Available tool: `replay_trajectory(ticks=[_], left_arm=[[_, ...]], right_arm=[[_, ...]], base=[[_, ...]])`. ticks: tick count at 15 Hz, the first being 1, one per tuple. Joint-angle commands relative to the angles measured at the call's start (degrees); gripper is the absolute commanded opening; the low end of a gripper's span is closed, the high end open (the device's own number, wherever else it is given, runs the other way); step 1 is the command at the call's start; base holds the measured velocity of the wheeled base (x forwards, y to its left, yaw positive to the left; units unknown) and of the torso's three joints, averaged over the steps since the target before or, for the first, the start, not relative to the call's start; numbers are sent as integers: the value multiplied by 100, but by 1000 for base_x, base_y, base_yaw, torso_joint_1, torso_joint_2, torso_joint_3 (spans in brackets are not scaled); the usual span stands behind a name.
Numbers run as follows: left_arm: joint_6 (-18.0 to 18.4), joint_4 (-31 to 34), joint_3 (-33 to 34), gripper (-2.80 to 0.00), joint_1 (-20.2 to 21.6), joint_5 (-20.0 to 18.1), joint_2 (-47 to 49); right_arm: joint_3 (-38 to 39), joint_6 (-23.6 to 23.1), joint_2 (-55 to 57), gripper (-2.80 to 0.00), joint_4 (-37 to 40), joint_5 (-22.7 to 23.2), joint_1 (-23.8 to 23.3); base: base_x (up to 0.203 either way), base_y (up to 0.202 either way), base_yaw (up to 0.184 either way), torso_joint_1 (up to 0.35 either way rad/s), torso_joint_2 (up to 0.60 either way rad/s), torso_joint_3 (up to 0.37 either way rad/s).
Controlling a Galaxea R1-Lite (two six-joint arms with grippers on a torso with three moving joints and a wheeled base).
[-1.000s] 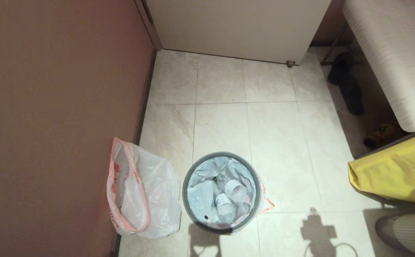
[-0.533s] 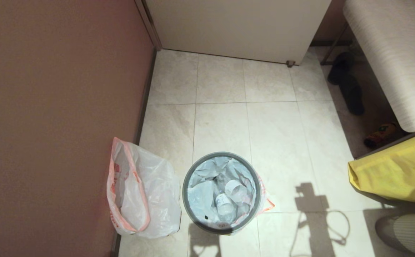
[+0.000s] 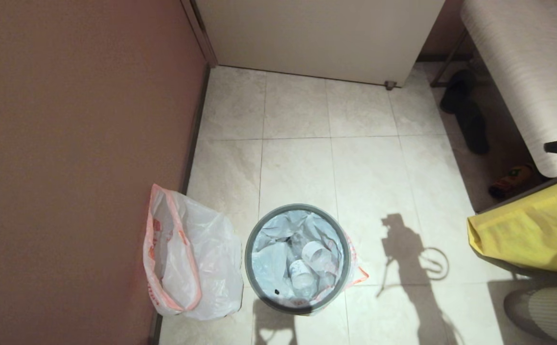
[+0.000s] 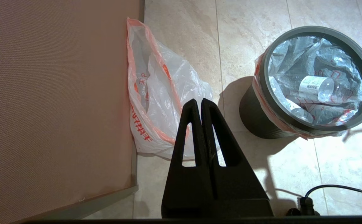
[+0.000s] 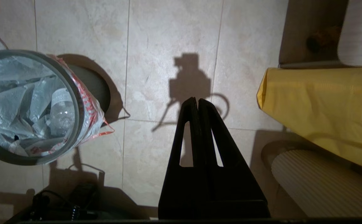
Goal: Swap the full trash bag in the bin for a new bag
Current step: Place the trash can ring on the floor
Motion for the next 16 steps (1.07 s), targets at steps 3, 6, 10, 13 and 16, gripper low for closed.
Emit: replay_trajectory(ticks=[3, 6, 10, 13, 16], left_arm=[[-2, -2, 1, -280, 0, -1, -2], [-2, -2, 1, -280, 0, 1, -2], [-2, -2, 1, -280, 1, 2, -2], [-2, -2, 1, -280, 1, 4, -2], [-2, -2, 1, -280, 0, -1, -2]], right_arm=[[-50, 3, 448, -280, 65, -12, 115], [-89, 9, 424, -280, 65, -403, 549], [-106, 171, 418, -280, 229, -838, 1371], [-111, 560, 633, -280, 223, -1099, 1686], [-117, 873, 1008, -280, 186, -1043, 1742]], base=[[0, 0, 0, 0, 0, 0], [0, 0, 0, 0, 0, 0], [0, 0, 0, 0, 0, 0], [0, 0, 0, 0, 0, 0], [0, 0, 0, 0, 0, 0]])
